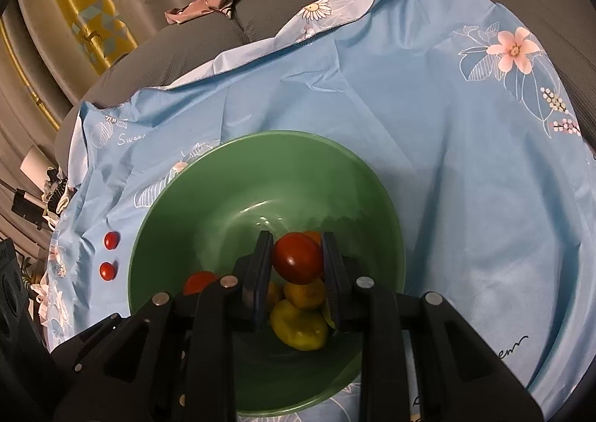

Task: Organize fruits
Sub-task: 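Lower the tomatoes into the bowl and open both grippers, then move both grippers to the remaining cherry tomatoes and close on them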

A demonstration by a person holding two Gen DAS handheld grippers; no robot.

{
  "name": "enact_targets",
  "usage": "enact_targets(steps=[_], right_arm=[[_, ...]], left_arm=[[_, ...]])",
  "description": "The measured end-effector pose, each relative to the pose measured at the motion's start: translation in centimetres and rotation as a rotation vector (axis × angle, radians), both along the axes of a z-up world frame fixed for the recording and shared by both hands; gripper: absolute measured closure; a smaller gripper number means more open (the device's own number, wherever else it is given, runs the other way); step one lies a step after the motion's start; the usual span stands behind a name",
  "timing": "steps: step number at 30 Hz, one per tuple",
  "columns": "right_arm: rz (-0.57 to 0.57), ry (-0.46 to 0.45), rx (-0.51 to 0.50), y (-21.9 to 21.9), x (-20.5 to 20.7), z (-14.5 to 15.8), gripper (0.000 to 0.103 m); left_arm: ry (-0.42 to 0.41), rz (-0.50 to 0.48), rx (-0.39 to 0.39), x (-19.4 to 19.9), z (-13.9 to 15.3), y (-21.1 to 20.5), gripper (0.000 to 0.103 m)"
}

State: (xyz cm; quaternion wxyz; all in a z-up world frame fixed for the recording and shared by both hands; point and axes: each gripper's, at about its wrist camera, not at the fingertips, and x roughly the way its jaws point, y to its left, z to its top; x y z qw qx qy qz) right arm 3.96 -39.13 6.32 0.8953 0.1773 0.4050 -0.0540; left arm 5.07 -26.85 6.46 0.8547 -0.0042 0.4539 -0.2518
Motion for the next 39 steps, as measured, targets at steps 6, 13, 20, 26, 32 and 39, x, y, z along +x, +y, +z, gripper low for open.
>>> enact_targets(steps=[6,13,20,26,32,39], right_arm=[[0.003,0.013,-0.003,0.2,0.2,-0.3,0.075],[-0.014,-0.003,-0.001,-0.1,0.0,0.0,0.052],[-0.001,-0.067,0.011,0.3,-0.7,1.4,0.042],[0.012,-0.103,0.002,1.7,-1.0,2.4,0.040],[0.081,-0.120,-0.036,5.5,-0.6,3.3,0.038],[0.201,-0.115,-0.022,11.3,0.7,4.0,0.038]], left_arm=[[0.005,0.008,0.001,0.1,-0.1,-0.1,0.072],[-0.008,0.005,-0.025,-0.4,0.8,0.3,0.071],[-0.030,0.038,-0.046,-1.2,3.5,3.5,0.050],[-0.033,0.167,0.009,-0.4,5.5,10.8,0.045],[-0.048,0.409,0.024,0.8,5.5,21.0,0.045],[0.022,0.513,-0.116,3.5,1.8,26.8,0.045]])
